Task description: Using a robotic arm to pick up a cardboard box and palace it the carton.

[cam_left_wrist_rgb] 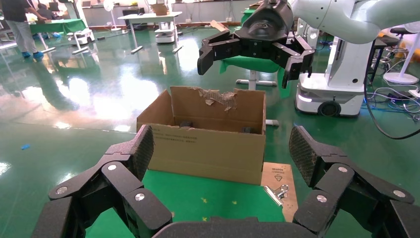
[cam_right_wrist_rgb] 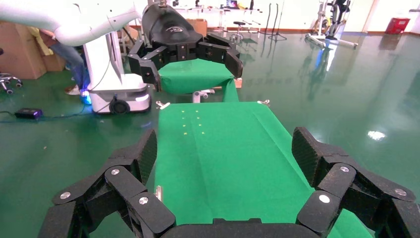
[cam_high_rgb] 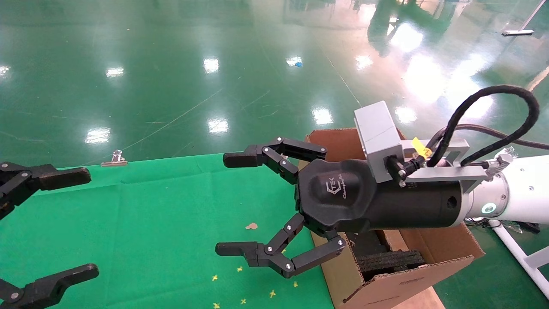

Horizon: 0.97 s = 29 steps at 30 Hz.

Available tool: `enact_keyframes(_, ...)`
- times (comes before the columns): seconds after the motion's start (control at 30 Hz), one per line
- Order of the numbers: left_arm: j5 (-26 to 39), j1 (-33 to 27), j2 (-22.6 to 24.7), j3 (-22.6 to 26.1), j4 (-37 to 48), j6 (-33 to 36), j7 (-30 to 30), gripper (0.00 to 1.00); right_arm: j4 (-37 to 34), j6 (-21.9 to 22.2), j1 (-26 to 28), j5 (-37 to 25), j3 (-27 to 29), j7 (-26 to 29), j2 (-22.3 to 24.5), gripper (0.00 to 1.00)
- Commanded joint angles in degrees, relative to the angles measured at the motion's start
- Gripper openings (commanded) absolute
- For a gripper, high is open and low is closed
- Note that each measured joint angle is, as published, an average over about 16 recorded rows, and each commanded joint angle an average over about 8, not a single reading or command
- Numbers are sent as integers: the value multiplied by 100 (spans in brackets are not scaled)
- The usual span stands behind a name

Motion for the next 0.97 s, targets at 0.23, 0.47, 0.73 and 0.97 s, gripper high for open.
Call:
enact_keyframes(0.23,0,0,0,0,0,0,0,100,0,0,0,0,0,0,0,100)
enact_keyframes(0.47,0,0,0,0,0,0,0,100,0,0,0,0,0,0,0,100)
enact_keyframes(0.73,0,0,0,0,0,0,0,100,0,0,0,0,0,0,0,100)
enact_keyframes(0.97,0,0,0,0,0,0,0,100,0,0,0,0,0,0,0,100)
